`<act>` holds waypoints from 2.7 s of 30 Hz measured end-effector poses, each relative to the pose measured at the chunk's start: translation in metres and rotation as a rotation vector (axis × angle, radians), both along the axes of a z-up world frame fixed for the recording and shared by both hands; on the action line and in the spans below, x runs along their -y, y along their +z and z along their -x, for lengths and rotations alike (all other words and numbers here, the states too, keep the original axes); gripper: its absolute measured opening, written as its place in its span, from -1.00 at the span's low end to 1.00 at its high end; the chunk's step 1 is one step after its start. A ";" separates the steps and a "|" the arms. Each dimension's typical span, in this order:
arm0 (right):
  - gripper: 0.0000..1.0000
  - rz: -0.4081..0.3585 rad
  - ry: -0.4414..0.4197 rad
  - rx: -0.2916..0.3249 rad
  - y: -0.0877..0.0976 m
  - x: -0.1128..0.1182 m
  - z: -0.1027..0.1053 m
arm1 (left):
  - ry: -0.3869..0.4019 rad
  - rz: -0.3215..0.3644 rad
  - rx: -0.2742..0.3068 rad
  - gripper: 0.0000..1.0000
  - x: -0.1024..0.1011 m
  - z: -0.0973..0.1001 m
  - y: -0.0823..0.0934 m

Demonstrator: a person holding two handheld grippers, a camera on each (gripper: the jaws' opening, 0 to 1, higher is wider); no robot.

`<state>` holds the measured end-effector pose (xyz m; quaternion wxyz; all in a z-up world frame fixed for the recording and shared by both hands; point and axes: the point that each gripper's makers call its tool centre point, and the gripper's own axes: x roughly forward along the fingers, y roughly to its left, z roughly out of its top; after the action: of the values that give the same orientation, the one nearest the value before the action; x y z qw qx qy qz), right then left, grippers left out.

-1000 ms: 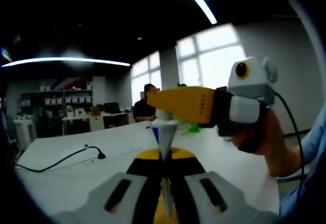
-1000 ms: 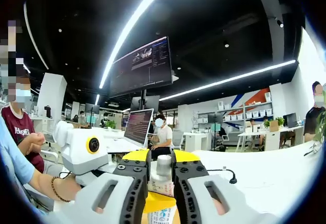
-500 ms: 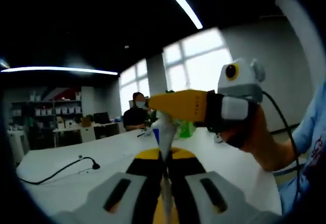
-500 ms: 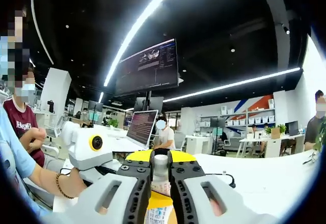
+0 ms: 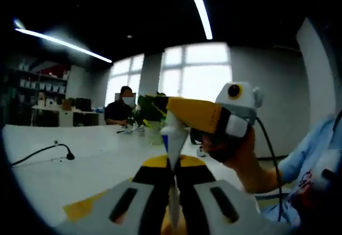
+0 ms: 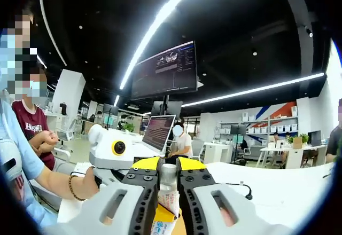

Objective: Pick up the toothpaste unscrew the cap squeeze it onto the small board screw the cap back on and return it to the table

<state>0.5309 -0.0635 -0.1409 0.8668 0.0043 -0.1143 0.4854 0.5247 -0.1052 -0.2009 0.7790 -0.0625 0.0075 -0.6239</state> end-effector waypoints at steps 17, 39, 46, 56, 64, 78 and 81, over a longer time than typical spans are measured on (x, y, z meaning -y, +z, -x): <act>-0.82 -0.126 0.336 -0.197 -0.005 -0.002 0.023 | -0.315 0.070 -0.132 -0.95 0.000 0.024 -0.002; -0.81 -0.318 0.673 -0.275 0.000 -0.008 0.049 | -0.515 0.147 -0.206 -0.95 0.002 0.062 0.002; -0.81 -0.339 0.715 -0.263 0.004 -0.008 0.055 | -0.512 0.146 -0.184 -0.95 0.001 0.065 0.005; -0.59 -0.353 0.499 -0.167 0.011 0.006 0.026 | -0.322 0.114 -0.080 -0.95 -0.006 0.030 0.007; -0.58 -0.299 0.147 -0.048 0.010 0.021 -0.012 | 0.000 0.058 0.023 -0.95 -0.016 -0.012 0.007; -0.42 -0.184 -0.199 0.140 0.010 0.010 -0.014 | 0.251 -0.009 0.095 -0.96 -0.022 -0.038 0.001; -0.45 -0.116 -0.252 0.115 0.003 0.008 -0.018 | 0.312 -0.086 0.140 -0.96 -0.015 -0.036 -0.005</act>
<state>0.5488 -0.0713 -0.1383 0.9111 0.0123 -0.1911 0.3650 0.5611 -0.0904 -0.2058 0.8669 0.0141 -0.0297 -0.4974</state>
